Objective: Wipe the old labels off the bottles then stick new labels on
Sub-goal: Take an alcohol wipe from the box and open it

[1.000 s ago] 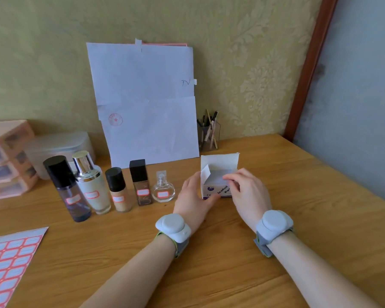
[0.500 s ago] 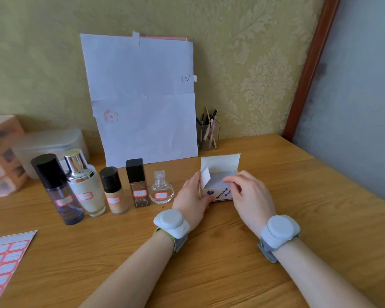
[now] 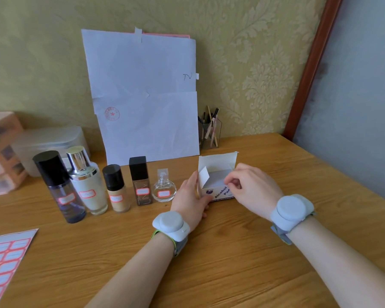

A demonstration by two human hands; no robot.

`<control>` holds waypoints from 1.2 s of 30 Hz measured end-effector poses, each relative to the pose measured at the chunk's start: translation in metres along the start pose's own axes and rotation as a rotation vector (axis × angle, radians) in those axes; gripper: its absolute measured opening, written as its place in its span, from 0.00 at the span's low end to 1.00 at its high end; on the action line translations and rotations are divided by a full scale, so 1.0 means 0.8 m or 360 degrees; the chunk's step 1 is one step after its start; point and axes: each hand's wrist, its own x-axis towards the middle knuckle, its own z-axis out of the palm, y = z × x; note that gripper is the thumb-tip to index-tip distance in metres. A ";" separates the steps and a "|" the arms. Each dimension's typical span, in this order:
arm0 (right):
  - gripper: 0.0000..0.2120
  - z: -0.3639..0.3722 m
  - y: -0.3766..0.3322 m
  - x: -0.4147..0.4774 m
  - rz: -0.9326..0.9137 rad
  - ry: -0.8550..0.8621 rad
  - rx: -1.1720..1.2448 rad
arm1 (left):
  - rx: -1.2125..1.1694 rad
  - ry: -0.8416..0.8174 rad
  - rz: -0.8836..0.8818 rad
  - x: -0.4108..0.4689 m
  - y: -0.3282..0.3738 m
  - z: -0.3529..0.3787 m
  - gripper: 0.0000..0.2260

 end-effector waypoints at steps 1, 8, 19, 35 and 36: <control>0.10 -0.002 0.000 -0.001 -0.0003 -0.0007 -0.0012 | -0.0005 0.0000 -0.0003 0.001 -0.001 0.000 0.21; 0.10 -0.010 0.000 -0.002 -0.0002 0.0017 -0.0105 | -0.0014 0.0002 0.0008 0.002 -0.005 0.001 0.23; 0.12 -0.013 -0.011 0.022 -0.0100 -0.0150 -0.0307 | -0.0046 -0.0024 0.0016 0.001 -0.001 0.000 0.23; 0.04 -0.031 -0.020 0.054 -0.0160 -0.0515 -0.0306 | -0.0002 -0.0036 0.0001 0.000 0.001 -0.002 0.25; 0.04 -0.033 -0.022 0.056 -0.0175 -0.0533 -0.0333 | -0.0002 -0.0039 0.0001 0.000 0.001 -0.002 0.25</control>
